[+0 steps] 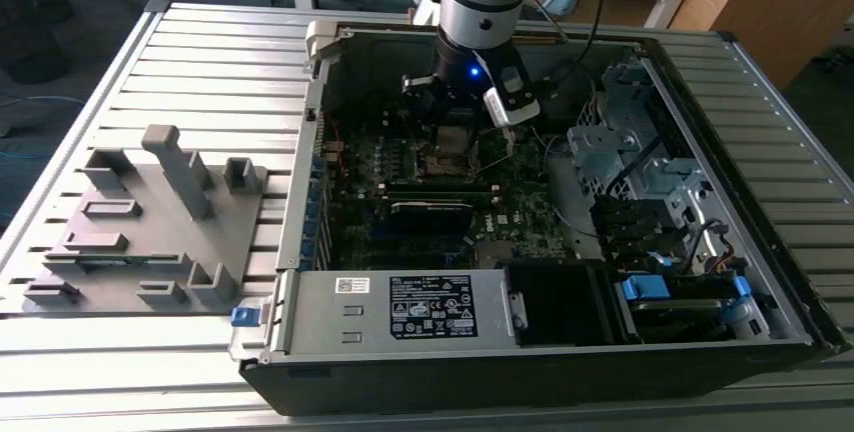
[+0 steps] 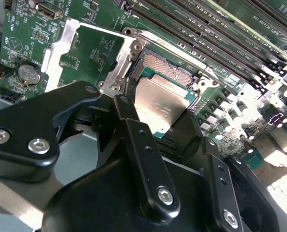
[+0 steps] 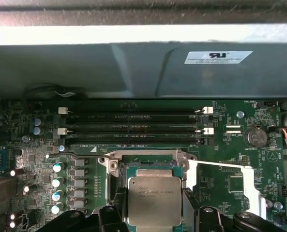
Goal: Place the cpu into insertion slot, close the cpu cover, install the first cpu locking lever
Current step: 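Place the cpu into insertion slot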
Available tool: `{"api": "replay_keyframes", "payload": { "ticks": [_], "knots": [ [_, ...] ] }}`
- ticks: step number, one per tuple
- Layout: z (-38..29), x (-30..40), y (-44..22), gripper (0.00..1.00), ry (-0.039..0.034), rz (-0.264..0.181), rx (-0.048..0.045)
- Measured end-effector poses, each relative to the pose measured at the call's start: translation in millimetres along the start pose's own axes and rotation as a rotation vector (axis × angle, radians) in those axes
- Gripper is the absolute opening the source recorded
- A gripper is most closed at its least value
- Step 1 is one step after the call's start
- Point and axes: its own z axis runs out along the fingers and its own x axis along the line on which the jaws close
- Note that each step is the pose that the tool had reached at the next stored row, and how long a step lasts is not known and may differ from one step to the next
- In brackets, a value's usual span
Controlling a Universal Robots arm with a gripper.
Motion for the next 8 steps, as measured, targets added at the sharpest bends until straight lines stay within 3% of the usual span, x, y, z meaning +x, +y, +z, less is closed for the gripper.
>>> {"api": "replay_keyframes", "payload": {
  "ticks": [5,8],
  "knots": [
    [1.2,1.6,-0.3,0.54,-0.0004,0.000,0.0048],
    [1.7,1.7,-0.6,0.54,-0.0006,0.000,0.0131]
  ]
}}
